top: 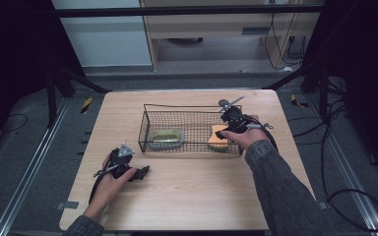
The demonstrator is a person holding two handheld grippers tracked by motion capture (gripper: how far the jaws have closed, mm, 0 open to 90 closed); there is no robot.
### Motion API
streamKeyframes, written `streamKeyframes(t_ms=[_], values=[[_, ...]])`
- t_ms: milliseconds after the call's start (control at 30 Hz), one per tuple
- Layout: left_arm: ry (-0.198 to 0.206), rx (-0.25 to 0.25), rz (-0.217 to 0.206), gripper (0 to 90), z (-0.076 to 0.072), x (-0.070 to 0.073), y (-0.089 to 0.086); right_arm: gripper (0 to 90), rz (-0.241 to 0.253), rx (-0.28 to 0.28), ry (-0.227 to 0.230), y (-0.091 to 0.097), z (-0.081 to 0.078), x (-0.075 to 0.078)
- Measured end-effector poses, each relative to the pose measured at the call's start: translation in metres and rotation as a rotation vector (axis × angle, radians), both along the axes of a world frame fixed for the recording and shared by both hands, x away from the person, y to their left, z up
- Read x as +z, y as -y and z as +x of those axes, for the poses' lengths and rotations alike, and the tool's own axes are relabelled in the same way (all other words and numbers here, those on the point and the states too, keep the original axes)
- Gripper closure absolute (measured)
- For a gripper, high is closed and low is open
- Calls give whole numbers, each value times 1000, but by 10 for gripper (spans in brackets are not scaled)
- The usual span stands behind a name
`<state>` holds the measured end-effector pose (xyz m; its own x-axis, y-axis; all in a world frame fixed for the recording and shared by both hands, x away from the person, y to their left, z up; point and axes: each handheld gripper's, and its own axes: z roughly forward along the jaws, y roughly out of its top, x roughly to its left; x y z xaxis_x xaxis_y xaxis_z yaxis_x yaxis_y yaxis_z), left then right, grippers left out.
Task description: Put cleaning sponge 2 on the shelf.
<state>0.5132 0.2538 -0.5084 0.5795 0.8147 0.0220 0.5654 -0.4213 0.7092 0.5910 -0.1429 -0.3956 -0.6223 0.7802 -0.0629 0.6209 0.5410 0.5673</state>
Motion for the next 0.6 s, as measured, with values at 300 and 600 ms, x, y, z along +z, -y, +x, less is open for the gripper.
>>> streamKeyframes(t_ms=[300, 600], values=[[0, 0, -1, 0, 0, 0, 0, 250, 31, -41, 31, 18, -11, -1], [0, 0, 0, 0, 0, 0, 0, 94, 84, -109, 109, 42, -31, 4]])
